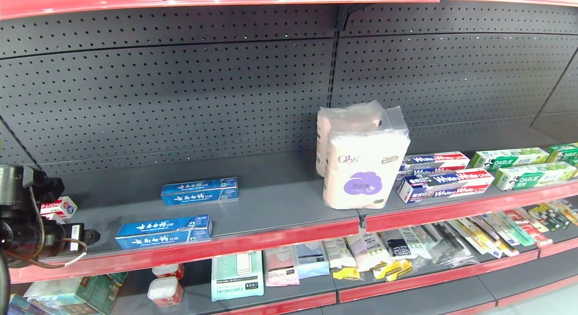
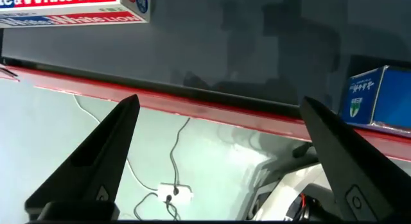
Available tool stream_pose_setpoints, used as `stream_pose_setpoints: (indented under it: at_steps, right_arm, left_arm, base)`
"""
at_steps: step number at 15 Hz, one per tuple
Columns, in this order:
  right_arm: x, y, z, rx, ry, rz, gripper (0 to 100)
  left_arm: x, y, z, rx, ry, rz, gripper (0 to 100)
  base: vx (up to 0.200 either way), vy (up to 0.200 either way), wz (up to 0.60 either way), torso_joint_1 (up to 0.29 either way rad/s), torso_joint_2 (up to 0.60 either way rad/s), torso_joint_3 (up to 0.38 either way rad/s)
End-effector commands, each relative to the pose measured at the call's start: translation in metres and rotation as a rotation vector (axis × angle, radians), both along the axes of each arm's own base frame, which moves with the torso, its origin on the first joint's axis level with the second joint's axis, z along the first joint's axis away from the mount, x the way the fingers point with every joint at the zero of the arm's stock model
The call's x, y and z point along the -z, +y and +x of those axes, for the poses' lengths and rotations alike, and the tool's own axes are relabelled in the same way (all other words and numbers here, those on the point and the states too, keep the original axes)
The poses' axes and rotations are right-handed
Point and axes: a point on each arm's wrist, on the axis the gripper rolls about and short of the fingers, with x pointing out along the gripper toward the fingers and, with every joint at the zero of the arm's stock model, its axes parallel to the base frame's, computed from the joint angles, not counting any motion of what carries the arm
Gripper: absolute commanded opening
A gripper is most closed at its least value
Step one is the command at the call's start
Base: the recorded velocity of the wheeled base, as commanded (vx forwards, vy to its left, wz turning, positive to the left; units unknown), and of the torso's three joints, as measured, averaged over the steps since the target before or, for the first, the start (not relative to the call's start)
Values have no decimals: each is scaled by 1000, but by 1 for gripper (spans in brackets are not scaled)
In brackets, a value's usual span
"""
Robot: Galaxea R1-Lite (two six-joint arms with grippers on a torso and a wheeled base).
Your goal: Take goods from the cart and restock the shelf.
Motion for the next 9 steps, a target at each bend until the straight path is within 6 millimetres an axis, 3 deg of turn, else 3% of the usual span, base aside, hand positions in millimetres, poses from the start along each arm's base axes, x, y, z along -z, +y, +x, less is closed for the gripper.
stream_pose_setpoints:
  at_steps: [1,9]
  right_arm:
    - [0,0,0,-1,1,0,100]
    - [0,0,0,1,1,0,100]
  left_arm:
    - [4,0,4,5,13,-6,100]
    - [7,-10,18,59,-25,-9,100]
  base:
    - [0,0,0,0,0,0]
    - [0,0,0,0,0,0]
